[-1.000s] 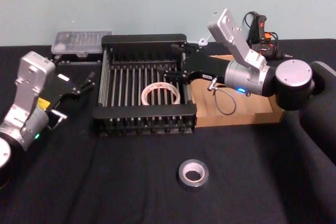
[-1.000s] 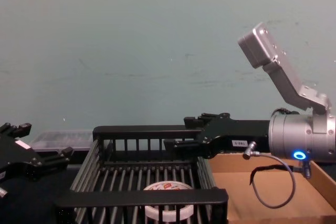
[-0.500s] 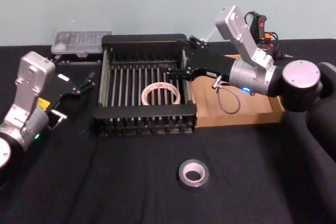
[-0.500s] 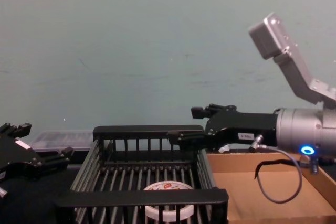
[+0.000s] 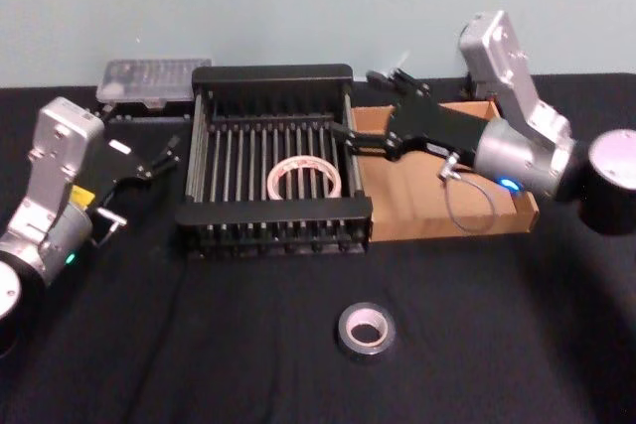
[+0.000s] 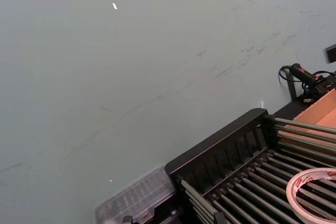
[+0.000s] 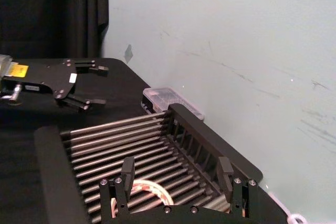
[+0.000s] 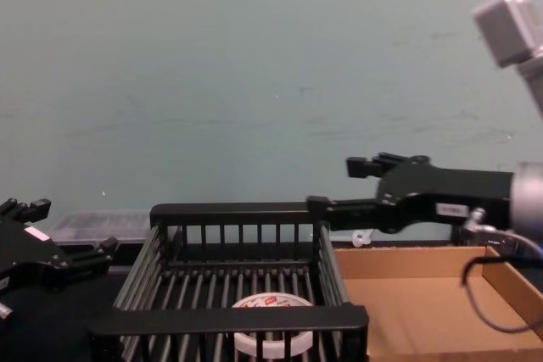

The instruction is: Pick up the white tape and place it into the black box , Pick up the silver tape and place it into the brown box.

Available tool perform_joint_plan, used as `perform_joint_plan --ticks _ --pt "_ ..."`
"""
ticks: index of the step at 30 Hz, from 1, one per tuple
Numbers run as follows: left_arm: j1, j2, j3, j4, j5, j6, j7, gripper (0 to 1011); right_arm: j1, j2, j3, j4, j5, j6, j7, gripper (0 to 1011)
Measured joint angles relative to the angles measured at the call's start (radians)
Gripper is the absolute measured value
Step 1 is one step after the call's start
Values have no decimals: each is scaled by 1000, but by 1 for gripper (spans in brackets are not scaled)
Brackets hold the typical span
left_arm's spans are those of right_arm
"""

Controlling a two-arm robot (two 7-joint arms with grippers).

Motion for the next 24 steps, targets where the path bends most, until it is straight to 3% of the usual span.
perform_joint_plan --ticks 12,24 --pt "0 0 0 0 0 0 0 1002 -171 148 41 -237 44 70 -45 1002" --pt "0 0 0 0 0 0 0 1001 -320 233 72 -384 116 128 -67 1002"
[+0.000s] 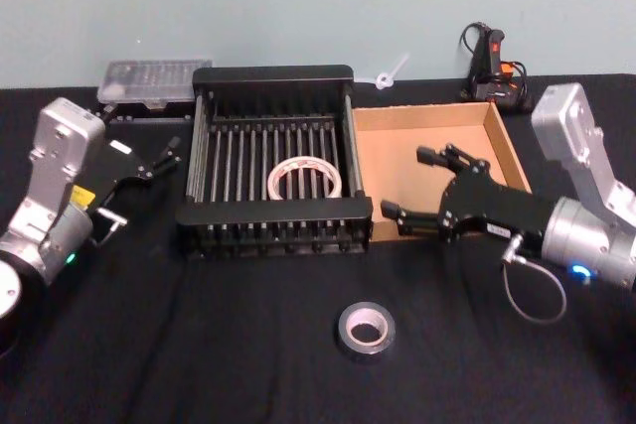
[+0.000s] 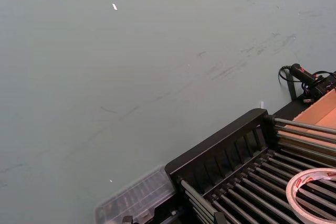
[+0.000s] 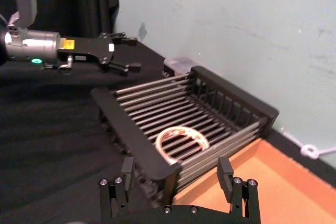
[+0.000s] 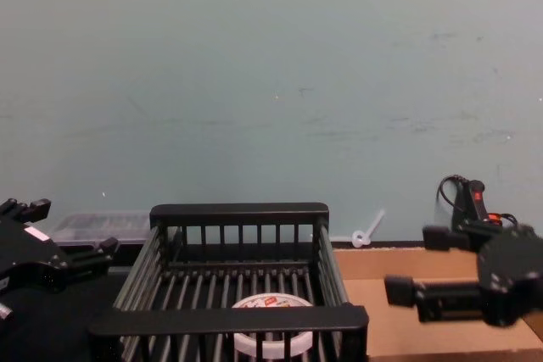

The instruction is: Pick up the white tape and place it into the black box , Pick up the silver tape and place it into the brown box.

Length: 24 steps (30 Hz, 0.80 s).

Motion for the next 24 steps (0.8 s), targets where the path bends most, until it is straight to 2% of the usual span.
perform_joint_plan --ticks 10,24 --pt "0 0 0 0 0 0 0 1001 -73 53 3 -56 36 36 -2 1002" --pt "0 0 0 0 0 0 0 1001 -70 77 -51 -55 46 89 32 1002"
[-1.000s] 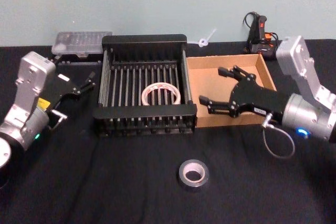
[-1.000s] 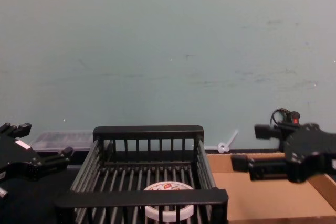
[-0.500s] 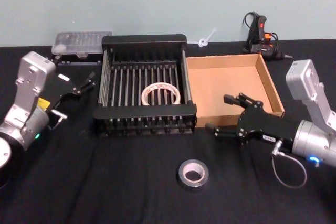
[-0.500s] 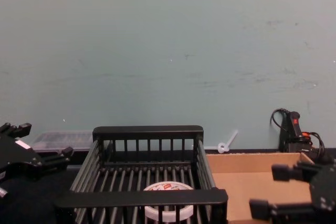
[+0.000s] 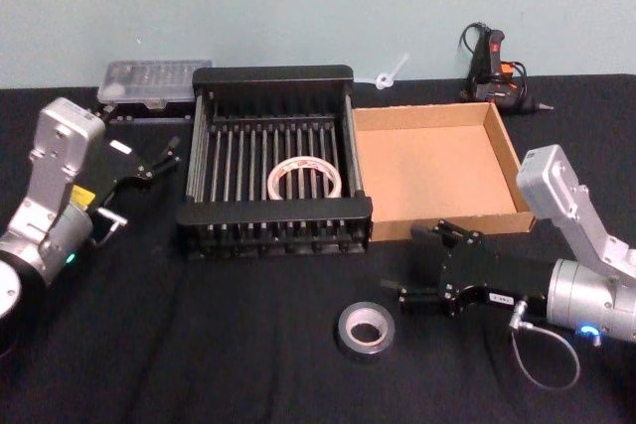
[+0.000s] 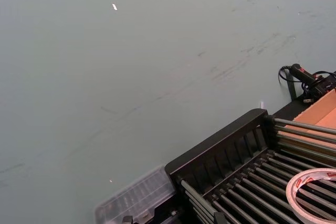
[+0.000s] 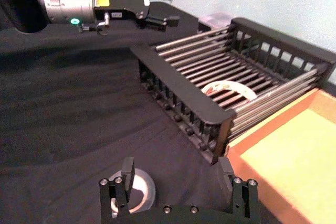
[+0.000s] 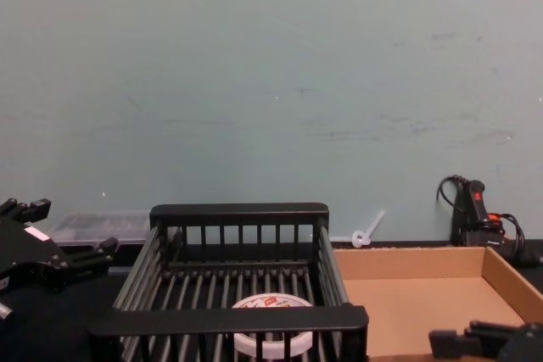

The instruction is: Pick up the white tape and place it into the black box , Pick up the silver tape and place it into the brown box.

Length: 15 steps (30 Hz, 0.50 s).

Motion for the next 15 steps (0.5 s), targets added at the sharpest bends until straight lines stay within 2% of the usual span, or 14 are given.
perform_joint_plan --ticks 15 --pt "0 0 0 0 0 0 0 1001 4 15 -43 5 12 48 4 1002"
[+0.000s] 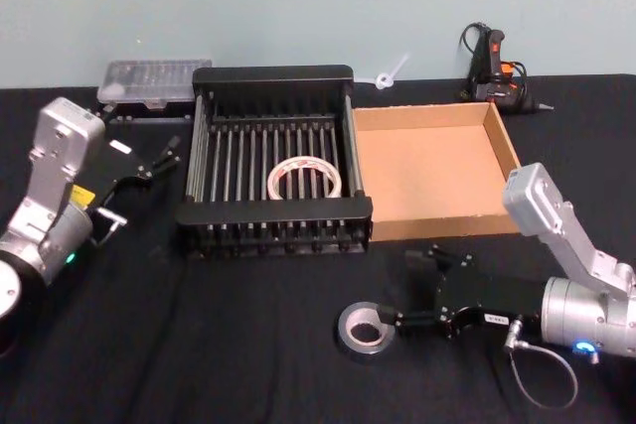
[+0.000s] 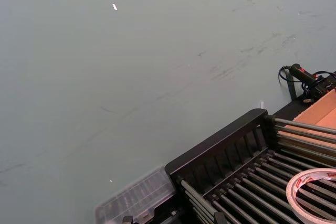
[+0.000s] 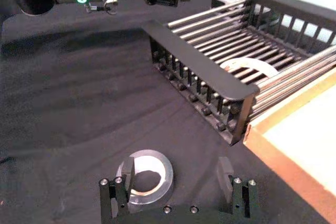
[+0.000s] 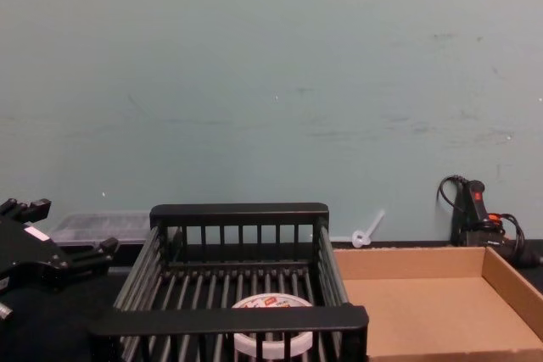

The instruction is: Pick up the white tape and place it into the black box , Pick up the silver tape and place it into the brown box.

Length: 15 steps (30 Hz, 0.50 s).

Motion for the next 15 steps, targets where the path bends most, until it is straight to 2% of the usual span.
perform_joint_plan --ticks 15 --pt "0 0 0 0 0 0 0 1001 27 -4 -42 24 -11 21 8 1002"
